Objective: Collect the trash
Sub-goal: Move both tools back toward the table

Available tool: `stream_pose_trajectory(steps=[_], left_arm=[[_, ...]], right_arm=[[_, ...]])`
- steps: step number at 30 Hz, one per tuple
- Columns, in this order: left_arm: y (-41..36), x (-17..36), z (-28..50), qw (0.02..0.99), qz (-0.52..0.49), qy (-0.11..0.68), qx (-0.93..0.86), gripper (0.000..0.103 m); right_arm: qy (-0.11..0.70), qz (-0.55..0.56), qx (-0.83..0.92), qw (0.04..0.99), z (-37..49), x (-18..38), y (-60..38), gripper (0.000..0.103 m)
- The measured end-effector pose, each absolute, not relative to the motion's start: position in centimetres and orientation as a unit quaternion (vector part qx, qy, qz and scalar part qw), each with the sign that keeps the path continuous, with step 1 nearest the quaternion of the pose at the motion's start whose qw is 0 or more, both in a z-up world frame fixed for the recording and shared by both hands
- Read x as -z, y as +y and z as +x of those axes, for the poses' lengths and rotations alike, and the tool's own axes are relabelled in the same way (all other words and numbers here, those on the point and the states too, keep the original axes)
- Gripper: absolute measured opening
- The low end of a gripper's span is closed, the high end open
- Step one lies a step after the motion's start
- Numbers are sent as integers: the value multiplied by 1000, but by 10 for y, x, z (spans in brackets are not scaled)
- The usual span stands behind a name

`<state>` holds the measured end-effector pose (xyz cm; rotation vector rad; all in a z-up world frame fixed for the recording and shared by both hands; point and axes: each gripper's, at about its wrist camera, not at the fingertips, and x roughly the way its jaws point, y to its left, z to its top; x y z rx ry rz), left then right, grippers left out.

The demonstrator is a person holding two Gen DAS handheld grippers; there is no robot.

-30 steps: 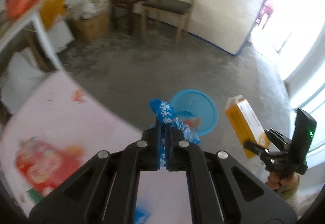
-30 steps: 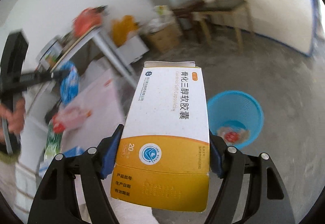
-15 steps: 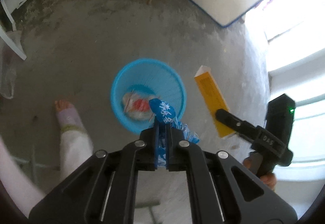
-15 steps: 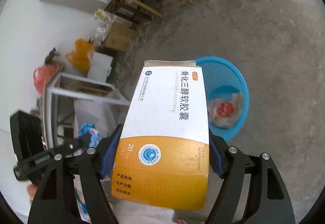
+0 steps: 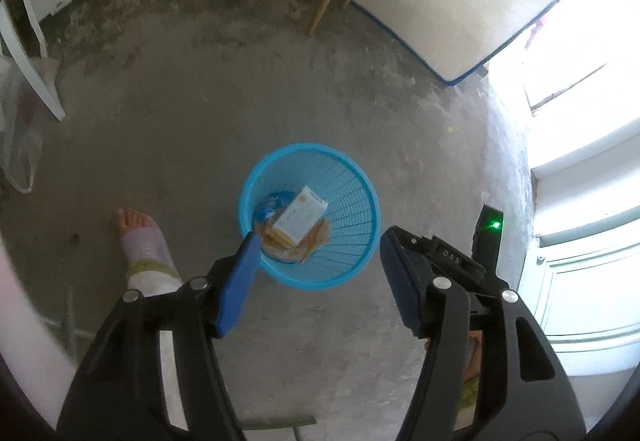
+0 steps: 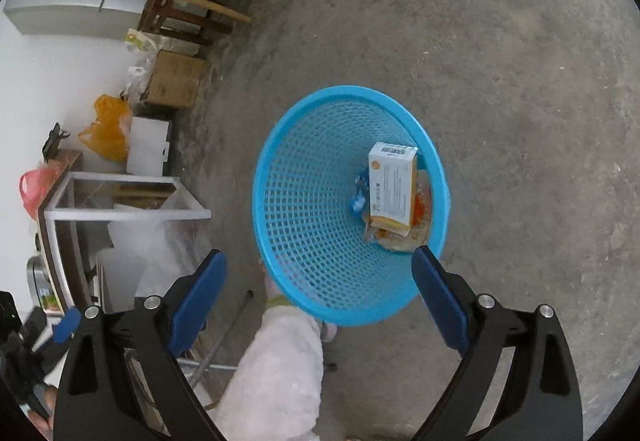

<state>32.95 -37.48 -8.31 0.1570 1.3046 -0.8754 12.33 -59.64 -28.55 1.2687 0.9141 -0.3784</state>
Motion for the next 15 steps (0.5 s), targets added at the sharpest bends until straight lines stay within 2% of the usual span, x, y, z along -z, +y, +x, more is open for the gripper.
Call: stream_pose_trajectory(steps=[4, 9, 15], left_arm=[[-337, 46, 319, 716, 65, 564, 406, 62], [-264, -9, 295, 735, 53, 519, 434, 70], [-128, -68, 249, 786, 29, 445, 428, 77]], right_arm=[[404, 544, 169, 715, 101, 258, -587, 91], [405, 501, 163, 747, 75, 210, -557, 91], [399, 461, 104, 786, 48, 147, -489, 90]])
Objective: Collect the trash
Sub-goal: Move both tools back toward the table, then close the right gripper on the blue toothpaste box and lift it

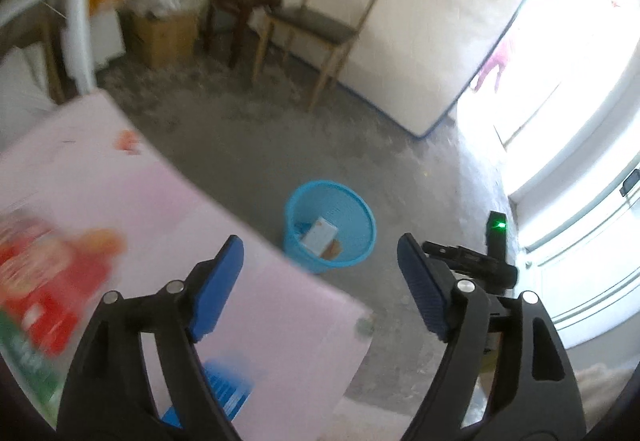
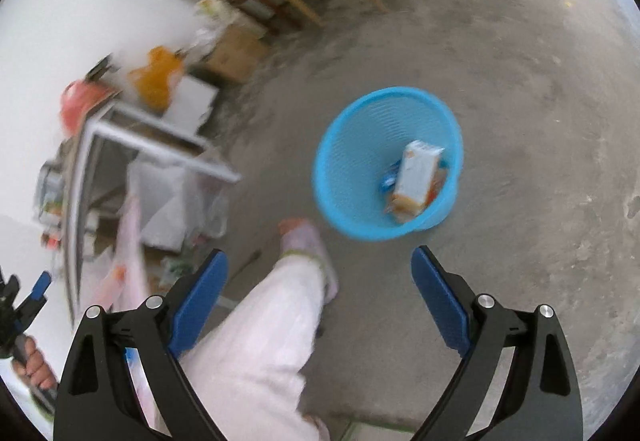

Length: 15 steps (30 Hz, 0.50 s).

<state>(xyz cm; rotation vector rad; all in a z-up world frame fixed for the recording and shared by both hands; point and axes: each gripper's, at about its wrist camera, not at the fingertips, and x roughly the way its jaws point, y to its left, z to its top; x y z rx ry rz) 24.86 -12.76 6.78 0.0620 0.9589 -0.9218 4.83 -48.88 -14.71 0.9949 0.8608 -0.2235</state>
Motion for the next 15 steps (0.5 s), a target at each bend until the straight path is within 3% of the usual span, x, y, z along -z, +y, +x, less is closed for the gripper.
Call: stream_pose_trajectory(steps=[7, 15], left_arm=[[8, -91, 181, 872, 23, 350, 341, 78], [105, -47, 130, 911, -55, 322, 251, 78]], right_arm=[[400, 435, -5, 807, 56, 88, -393, 87], [438, 437, -166, 768, 107, 44, -263, 87]])
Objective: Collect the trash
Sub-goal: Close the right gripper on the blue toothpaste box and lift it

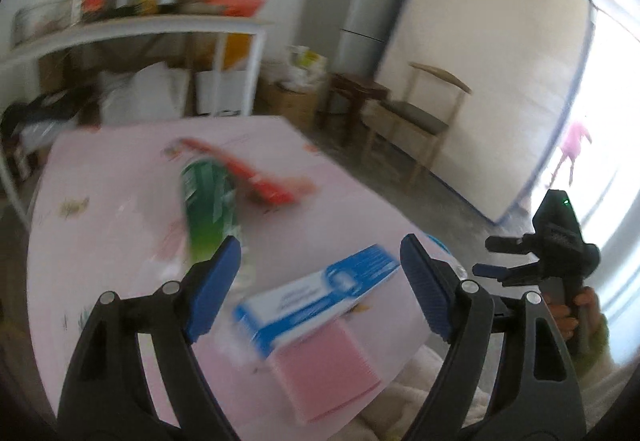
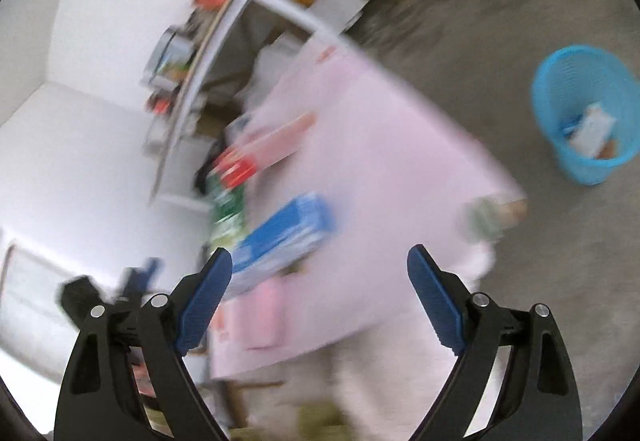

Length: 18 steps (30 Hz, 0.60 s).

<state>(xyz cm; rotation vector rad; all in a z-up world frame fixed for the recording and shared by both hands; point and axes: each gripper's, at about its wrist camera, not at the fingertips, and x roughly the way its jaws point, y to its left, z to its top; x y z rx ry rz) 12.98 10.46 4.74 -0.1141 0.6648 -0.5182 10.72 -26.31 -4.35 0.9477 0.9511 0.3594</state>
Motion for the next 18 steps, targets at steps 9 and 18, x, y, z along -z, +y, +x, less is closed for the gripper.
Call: stream_pose_trajectory(steps=[9, 18], left_arm=[[139, -3, 128, 891, -166, 336, 255, 64], [134, 25, 134, 854, -200, 372, 305, 57]], right_arm=[[516, 542, -186, 637, 156, 83, -188, 87], [523, 592, -158, 592, 161, 110, -174, 87]])
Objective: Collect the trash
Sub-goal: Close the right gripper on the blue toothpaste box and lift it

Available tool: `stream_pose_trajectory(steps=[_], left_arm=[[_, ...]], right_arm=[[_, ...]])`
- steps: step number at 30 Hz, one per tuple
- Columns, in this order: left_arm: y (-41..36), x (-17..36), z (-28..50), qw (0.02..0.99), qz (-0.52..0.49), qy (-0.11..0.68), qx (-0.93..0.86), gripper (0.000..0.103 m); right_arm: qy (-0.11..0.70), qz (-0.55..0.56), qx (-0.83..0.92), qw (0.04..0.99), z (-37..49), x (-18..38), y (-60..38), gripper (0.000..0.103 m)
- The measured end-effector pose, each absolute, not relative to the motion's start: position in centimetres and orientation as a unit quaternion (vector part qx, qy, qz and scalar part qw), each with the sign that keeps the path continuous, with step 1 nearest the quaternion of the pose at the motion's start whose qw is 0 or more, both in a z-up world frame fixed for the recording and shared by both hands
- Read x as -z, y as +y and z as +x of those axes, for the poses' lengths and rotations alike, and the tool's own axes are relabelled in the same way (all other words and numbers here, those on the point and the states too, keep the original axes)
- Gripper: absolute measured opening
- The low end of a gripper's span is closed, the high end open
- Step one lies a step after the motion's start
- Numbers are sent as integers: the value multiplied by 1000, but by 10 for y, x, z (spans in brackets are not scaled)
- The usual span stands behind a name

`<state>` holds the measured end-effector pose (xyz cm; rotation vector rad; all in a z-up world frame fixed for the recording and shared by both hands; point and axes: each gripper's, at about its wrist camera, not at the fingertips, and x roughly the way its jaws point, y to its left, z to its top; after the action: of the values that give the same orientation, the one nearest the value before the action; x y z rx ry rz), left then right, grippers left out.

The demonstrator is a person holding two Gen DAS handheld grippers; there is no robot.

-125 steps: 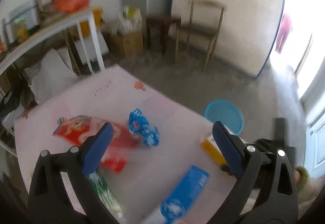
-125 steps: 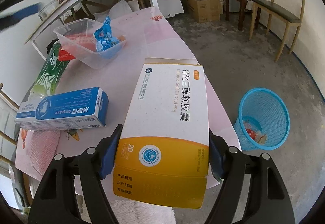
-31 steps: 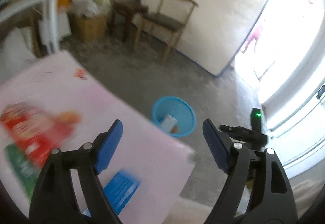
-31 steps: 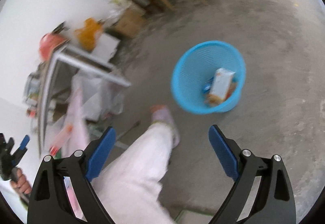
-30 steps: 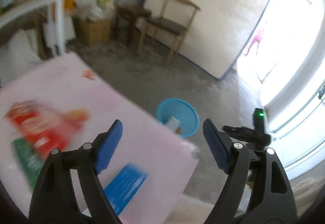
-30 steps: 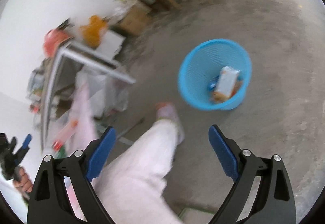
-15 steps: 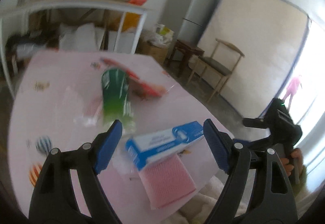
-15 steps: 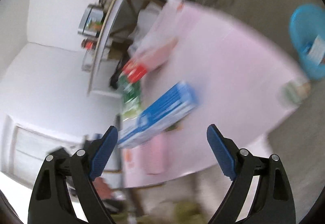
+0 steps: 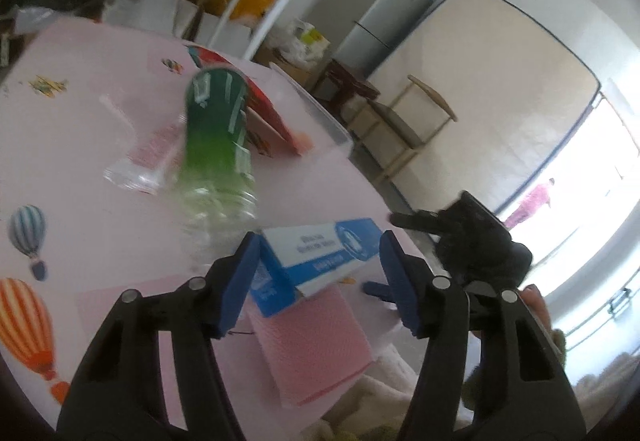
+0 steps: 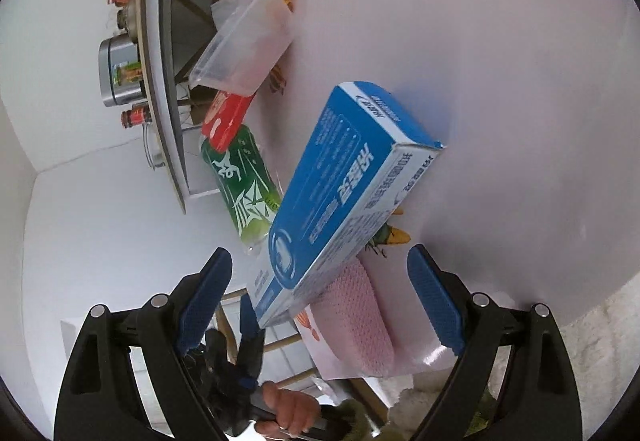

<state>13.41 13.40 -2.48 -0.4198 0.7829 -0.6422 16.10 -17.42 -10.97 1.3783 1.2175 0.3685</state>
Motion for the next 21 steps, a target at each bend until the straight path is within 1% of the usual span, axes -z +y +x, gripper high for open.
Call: stream_pose_trajectory(steps=[4, 10, 15, 18, 19, 20, 21], left_arm=[[124, 23, 129, 839, -202, 367, 347, 57], [99, 26, 121, 811, -203, 382, 394, 57], [93, 17, 112, 846, -155, 356, 365, 57], [101, 13, 114, 870, -140, 347, 321, 64], [104, 15, 118, 874, -141, 352, 303, 68], [107, 18, 123, 876, -144, 361, 285, 71], [108, 19, 126, 876, -146, 369, 275, 71]], right_arm=[[518, 595, -161, 593, 162, 112, -172, 87], [514, 604, -171, 584, 163, 119, -173, 79], [512, 614, -174, 575, 160, 120, -175, 78], [515, 613, -183, 570, 163, 121, -172, 78], [516, 613, -186, 568, 165, 121, -170, 78], [518, 612, -190, 567, 166, 122, -168, 78], [520, 611, -194, 565, 168, 122, -165, 78]])
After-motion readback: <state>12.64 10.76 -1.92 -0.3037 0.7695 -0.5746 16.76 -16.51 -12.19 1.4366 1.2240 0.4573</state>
